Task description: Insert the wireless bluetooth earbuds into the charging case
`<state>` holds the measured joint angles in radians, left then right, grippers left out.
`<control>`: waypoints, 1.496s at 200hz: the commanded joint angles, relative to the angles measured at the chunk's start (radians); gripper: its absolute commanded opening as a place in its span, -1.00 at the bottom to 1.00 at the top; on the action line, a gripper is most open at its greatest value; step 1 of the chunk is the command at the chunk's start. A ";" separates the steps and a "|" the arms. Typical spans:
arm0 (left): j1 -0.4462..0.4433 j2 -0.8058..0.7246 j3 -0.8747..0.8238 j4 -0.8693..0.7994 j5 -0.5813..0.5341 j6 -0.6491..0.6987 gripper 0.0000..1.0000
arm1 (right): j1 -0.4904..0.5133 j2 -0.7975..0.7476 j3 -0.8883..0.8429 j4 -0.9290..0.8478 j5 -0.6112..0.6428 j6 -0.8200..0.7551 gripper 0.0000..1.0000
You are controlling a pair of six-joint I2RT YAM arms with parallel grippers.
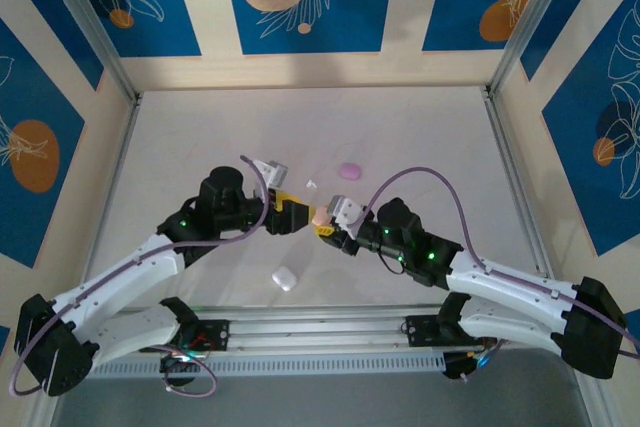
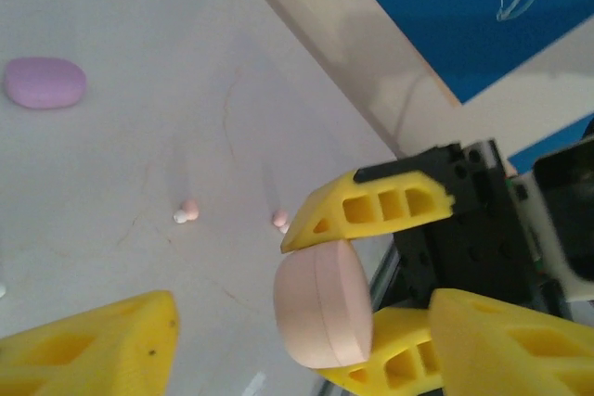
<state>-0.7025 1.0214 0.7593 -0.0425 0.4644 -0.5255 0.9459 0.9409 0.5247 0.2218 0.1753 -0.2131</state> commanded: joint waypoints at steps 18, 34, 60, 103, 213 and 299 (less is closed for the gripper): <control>-0.012 0.037 0.031 0.054 0.054 -0.028 0.22 | -0.005 0.006 0.050 0.064 -0.054 -0.004 -0.48; -0.018 0.044 0.034 0.062 0.056 -0.031 0.20 | -0.005 0.014 0.057 0.068 -0.065 -0.001 -0.48; -0.026 0.054 0.038 0.063 0.066 -0.032 0.09 | -0.004 0.031 0.064 0.084 -0.068 0.004 -0.48; -0.034 0.066 0.046 0.050 0.084 -0.031 -0.20 | -0.003 0.054 0.075 0.115 -0.036 0.005 -0.48; -0.036 -0.014 0.041 0.066 -0.003 -0.111 -0.88 | -0.032 0.017 0.061 0.012 -0.105 -0.044 -0.05; -0.035 -0.020 0.053 0.072 0.028 -0.225 -0.87 | -0.125 -0.014 0.091 0.004 -0.252 -0.123 -0.03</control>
<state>-0.7357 1.0153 0.7826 0.0223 0.4786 -0.7204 0.8257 0.9501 0.5724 0.2008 -0.0391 -0.2970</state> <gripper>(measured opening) 0.194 0.473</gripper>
